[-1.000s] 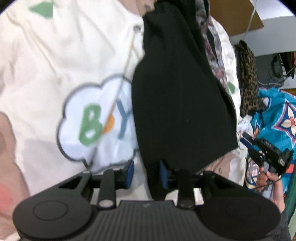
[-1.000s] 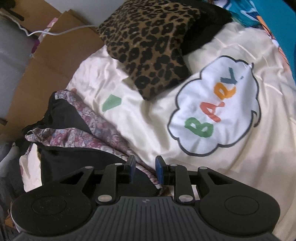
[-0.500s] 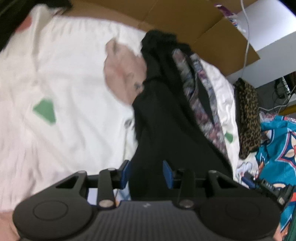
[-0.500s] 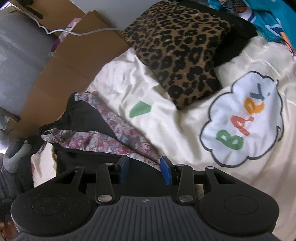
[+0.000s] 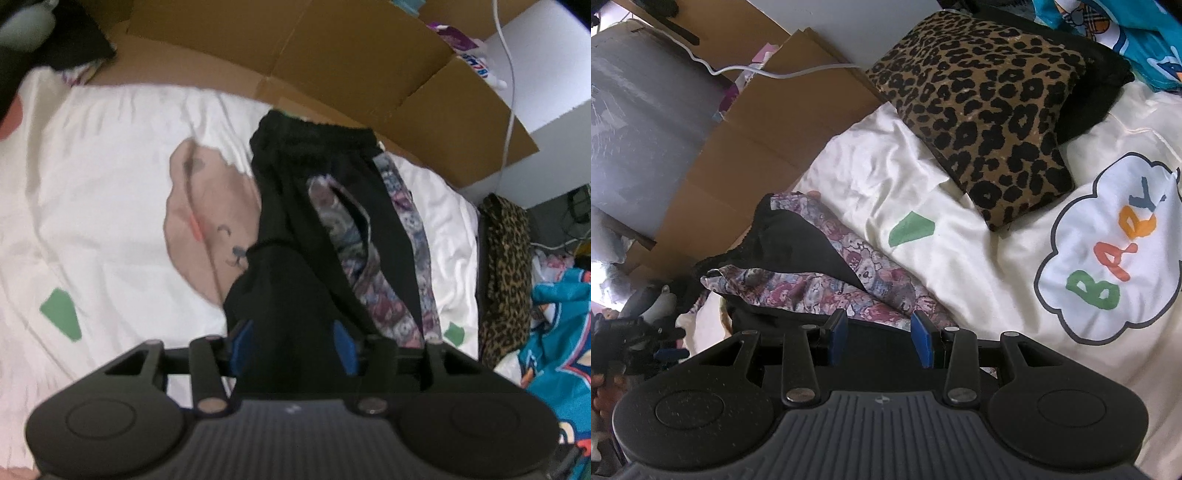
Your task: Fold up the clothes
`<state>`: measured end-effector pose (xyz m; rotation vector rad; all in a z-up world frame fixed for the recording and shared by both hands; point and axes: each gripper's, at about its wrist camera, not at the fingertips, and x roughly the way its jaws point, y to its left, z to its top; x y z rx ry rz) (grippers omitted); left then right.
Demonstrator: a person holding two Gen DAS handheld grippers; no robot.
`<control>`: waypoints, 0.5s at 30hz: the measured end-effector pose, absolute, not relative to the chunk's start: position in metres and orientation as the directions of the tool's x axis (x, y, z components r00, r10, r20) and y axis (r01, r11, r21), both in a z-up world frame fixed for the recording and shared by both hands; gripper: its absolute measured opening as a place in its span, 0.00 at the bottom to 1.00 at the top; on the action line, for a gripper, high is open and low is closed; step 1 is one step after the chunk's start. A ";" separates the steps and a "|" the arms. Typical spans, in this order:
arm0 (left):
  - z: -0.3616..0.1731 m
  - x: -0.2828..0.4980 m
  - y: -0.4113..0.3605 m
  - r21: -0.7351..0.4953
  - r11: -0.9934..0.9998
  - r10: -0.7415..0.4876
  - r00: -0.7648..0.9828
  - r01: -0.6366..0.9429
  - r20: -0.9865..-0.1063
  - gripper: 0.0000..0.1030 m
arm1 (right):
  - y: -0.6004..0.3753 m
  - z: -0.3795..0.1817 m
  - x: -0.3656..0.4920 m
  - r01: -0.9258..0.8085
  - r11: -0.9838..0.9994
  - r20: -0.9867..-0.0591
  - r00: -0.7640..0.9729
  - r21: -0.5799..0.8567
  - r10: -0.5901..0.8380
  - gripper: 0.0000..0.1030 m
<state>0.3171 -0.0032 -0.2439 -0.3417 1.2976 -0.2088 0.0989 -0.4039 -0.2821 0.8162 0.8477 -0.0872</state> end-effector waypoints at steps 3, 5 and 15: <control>-0.244 0.327 -0.015 -0.333 0.943 -0.325 0.269 0.015 -0.907 0.50 | -0.401 -0.284 0.098 0.374 0.699 -0.692 0.681 0.610 0.240 0.44; -0.245 0.331 -0.021 -0.319 0.947 -0.315 0.282 0.031 -0.906 0.52 | -0.398 -0.286 0.097 0.375 0.700 -0.697 0.676 0.607 0.242 0.44; -0.273 0.353 -0.017 -0.327 0.945 -0.304 0.335 -0.013 -0.892 0.51 | -0.391 -0.282 0.093 0.371 0.696 -0.705 0.653 0.615 0.275 0.44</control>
